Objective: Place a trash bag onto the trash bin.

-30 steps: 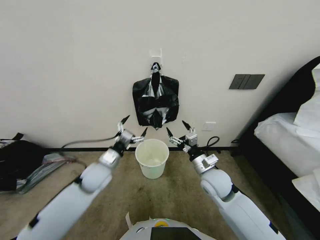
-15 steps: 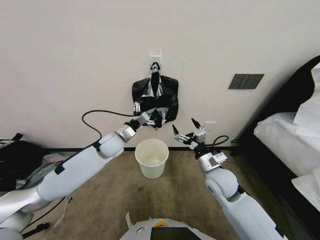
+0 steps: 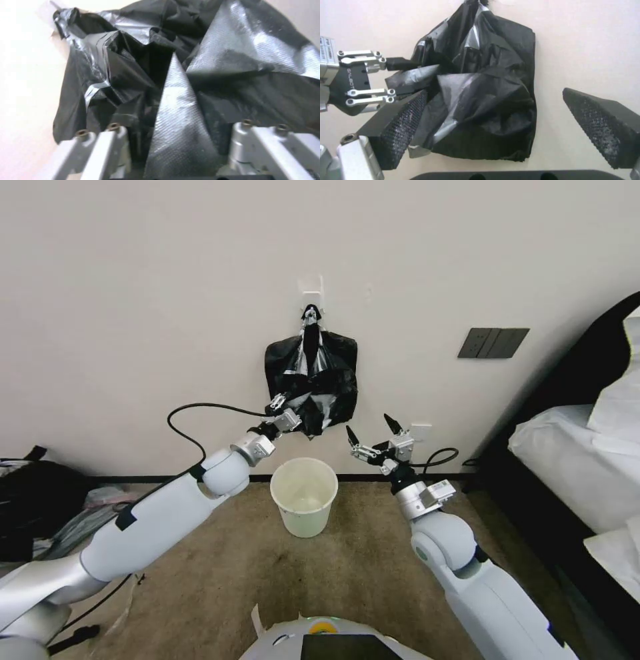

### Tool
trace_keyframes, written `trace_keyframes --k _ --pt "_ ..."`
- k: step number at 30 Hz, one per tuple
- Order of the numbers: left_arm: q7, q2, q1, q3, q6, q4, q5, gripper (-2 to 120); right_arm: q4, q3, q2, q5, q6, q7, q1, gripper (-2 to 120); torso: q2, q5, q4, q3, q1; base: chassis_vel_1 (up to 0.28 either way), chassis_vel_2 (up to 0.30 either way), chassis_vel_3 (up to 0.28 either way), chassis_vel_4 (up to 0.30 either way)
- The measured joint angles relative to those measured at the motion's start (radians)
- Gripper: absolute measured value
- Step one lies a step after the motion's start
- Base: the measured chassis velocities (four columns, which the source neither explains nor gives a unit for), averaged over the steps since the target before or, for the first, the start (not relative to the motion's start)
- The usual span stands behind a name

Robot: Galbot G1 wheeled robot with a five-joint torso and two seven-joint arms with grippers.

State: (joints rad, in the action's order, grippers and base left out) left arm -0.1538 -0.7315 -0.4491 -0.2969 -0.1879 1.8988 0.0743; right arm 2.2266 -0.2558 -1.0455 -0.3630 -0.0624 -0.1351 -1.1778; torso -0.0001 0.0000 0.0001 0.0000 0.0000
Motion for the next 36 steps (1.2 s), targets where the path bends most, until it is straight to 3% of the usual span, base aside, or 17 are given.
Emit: trace_keyframes --k 6,11,14,17,24,26,36 --pt "-0.024 -0.024 -0.020 0.040 -0.002 -0.018 0.017 21 -0.001 0.012 0.001 -0.006 -0.003 0.000 0.006 100 0.000 0.0000 -0.0002 0.000 0.000 0.000 0.000 0.000 0.000" --pt "-0.078 -0.048 -0.087 0.115 0.016 -0.007 0.114 1 0.003 0.017 0.011 0.004 -0.017 -0.004 0.010 100 0.000 0.0000 -0.0001 0.000 0.000 0.000 0.000 0.000 0.000" --pt "-0.097 -0.052 -0.129 0.158 0.050 0.009 0.181 0 0.016 0.029 0.028 -0.017 -0.044 -0.018 0.026 100 0.000 -0.0001 -0.0002 0.000 0.000 0.000 0.000 0.000 0.000" --pt "-0.113 -0.057 -0.182 0.209 0.089 0.036 0.219 0 0.025 0.081 0.053 -0.101 -0.130 -0.077 0.113 100 0.000 -0.0001 -0.0001 0.000 0.000 0.000 0.000 0.000 0.000" --pt "-0.125 -0.064 -0.202 0.221 0.107 0.052 0.227 0 -0.011 0.220 0.088 -0.163 -0.226 -0.125 0.344 100 0.000 -0.0001 0.0000 0.000 0.000 0.000 0.000 0.000 0.000" --pt "-0.126 -0.070 -0.197 0.221 0.108 0.049 0.227 0 -0.049 0.309 0.092 -0.167 -0.278 -0.138 0.465 100 0.000 -0.0001 0.0000 0.000 0.000 0.000 0.000 0.000 0.000" --pt "-0.125 -0.065 -0.186 0.219 0.108 0.054 0.229 0 -0.197 0.501 0.059 -0.130 -0.372 -0.178 0.737 100 0.000 0.0000 0.0000 0.000 0.000 0.000 0.000 0.000 0.000"
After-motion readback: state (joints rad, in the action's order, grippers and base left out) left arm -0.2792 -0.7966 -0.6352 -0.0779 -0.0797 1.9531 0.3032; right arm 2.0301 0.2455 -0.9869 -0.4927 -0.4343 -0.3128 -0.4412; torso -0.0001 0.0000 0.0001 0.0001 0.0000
